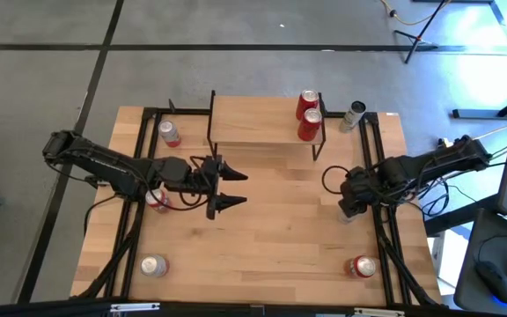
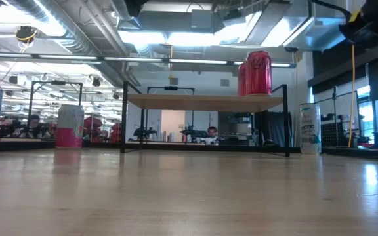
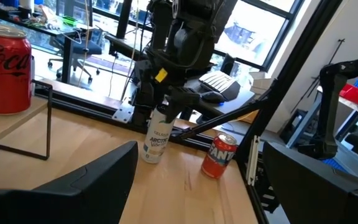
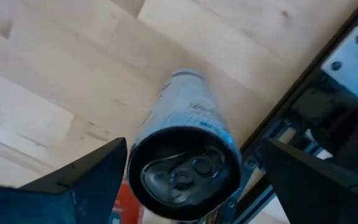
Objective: Place canned beverage on shelf
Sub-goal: Put the bottom white and blue soda can on the shelf
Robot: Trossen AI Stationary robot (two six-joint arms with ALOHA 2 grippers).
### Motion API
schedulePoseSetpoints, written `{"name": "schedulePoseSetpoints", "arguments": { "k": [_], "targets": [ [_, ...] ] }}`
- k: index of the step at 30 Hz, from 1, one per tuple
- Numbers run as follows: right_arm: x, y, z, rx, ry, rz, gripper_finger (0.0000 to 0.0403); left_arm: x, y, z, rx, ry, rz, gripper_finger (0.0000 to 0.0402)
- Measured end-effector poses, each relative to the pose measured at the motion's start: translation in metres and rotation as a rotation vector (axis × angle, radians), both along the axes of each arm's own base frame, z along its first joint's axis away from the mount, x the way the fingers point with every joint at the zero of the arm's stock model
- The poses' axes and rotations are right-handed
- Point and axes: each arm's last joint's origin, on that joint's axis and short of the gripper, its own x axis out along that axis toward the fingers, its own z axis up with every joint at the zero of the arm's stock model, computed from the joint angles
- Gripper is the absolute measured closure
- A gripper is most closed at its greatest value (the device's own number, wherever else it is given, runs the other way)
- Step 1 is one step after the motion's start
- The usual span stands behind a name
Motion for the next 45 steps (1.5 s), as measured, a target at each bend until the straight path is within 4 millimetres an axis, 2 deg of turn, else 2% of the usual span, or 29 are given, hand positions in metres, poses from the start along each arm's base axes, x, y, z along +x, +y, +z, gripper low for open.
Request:
{"name": "schedulePoseSetpoints", "arguments": {
  "k": [8, 10, 16, 21, 26, 30, 33, 41, 45],
  "targets": [
    [0.003, 0.002, -0.015, 0.019, 0.045, 0.033, 0.0054, 0.001, 0.004, 0.001, -0.001, -0.008, 0.016, 0.0062],
    [0.004, 0.002, -0.016, 0.012, 0.036, 0.039, 0.0076, 0.001, 0.004, 0.001, -0.011, -0.014, 0.016, 0.0063],
    [0.005, 0.002, -0.015, -0.01, 0.013, 0.146, 0.0175, 0.0, 0.002, 0.001, -0.032, -0.008, 0.024, 0.0062],
    [0.007, 0.002, -0.013, -0.024, -0.014, 0.266, 0.0175, 0.0, 0.003, 0.0, -0.058, -0.001, 0.038, 0.0063],
    [0.018, 0.003, 0.006, -0.084, -0.176, 0.432, 0.0175, -0.001, -0.003, -0.002, -0.099, 0.027, -0.067, 0.0062],
    [0.04, 0.011, 0.024, -0.086, -0.382, 0.596, 0.0175, -0.003, -0.006, -0.01, -0.186, 0.132, -0.17, 0.0063],
    [0.055, 0.015, 0.03, -0.138, -0.432, 0.681, 0.0175, -0.008, -0.007, -0.009, -0.2, 0.165, -0.269, 0.0062],
    [0.107, 0.029, 0.029, -0.235, -0.389, 0.936, 0.0175, -0.021, 0.008, -0.007, -0.196, 0.234, -0.223, 0.0063],
    [0.132, 0.03, 0.021, -0.183, -0.36, 1.056, 0.0175, -0.019, 0.016, -0.009, -0.138, 0.233, -0.133, 0.0062]
  ]
}}
